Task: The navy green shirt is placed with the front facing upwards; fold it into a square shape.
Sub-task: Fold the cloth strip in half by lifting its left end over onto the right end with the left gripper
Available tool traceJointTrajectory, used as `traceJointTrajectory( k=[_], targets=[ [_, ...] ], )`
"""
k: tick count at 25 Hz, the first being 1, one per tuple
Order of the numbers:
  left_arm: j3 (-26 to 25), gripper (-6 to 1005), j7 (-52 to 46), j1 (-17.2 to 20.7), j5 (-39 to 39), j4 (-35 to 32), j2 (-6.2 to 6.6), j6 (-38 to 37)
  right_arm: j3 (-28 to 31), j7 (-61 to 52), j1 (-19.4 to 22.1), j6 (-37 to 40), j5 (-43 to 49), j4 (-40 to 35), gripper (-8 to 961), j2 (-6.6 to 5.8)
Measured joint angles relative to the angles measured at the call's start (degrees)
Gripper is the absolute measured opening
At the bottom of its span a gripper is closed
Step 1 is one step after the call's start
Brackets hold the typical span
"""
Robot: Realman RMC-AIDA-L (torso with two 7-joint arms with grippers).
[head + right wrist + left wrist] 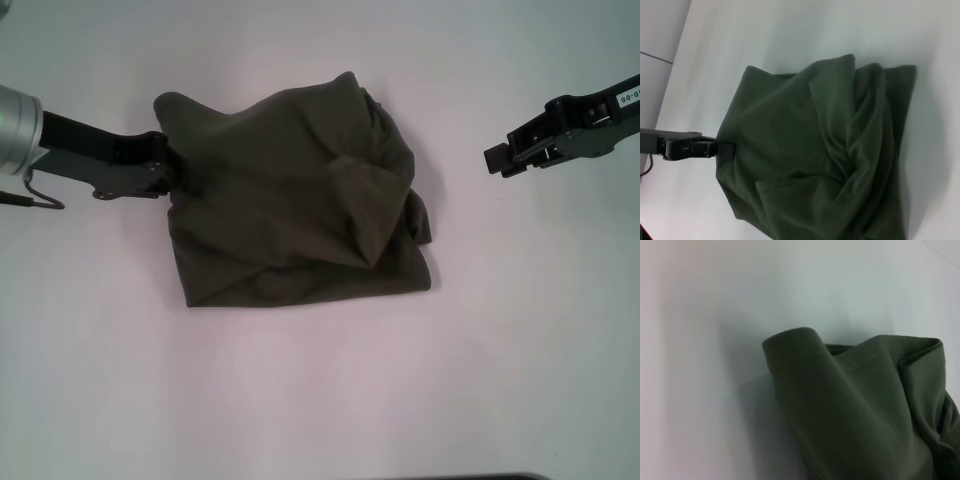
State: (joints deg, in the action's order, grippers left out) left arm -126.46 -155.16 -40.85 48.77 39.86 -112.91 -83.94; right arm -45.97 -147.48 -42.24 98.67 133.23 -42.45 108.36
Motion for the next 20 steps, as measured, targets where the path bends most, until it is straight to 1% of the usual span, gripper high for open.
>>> traceJointTrajectory(
  k=[2,6,13,15,17,20],
  targets=[
    [0.0,94,0.3,0.0,0.0,-0.2,0.0,0.2,0.0,0.0,0.0,0.0,0.0,0.0,381,0.0],
    [0.0,134,1.0,0.0,0.0,0.0,0.05,0.4,0.0,0.0,-0.1,0.0,0.0,0.0,385,0.0],
    [0.0,203,3.0,0.1,0.0,2.2,-0.05,0.1,0.0,-0.1,-0.2,0.0,0.0,0.0,392,0.0],
    [0.2,283,2.8,0.2,0.0,2.8,0.07,-0.2,0.0,-0.1,-0.2,0.0,0.0,0.0,394,0.0],
    [0.1,364,2.4,0.2,-0.2,3.1,0.47,-0.4,0.0,-0.1,-0.2,0.0,0.0,0.0,396,0.0],
    [-0.8,465,0.8,0.7,-1.6,4.6,1.83,-1.4,0.0,-0.1,-0.4,0.0,-0.1,0.0,399,-0.06]
  ],
)
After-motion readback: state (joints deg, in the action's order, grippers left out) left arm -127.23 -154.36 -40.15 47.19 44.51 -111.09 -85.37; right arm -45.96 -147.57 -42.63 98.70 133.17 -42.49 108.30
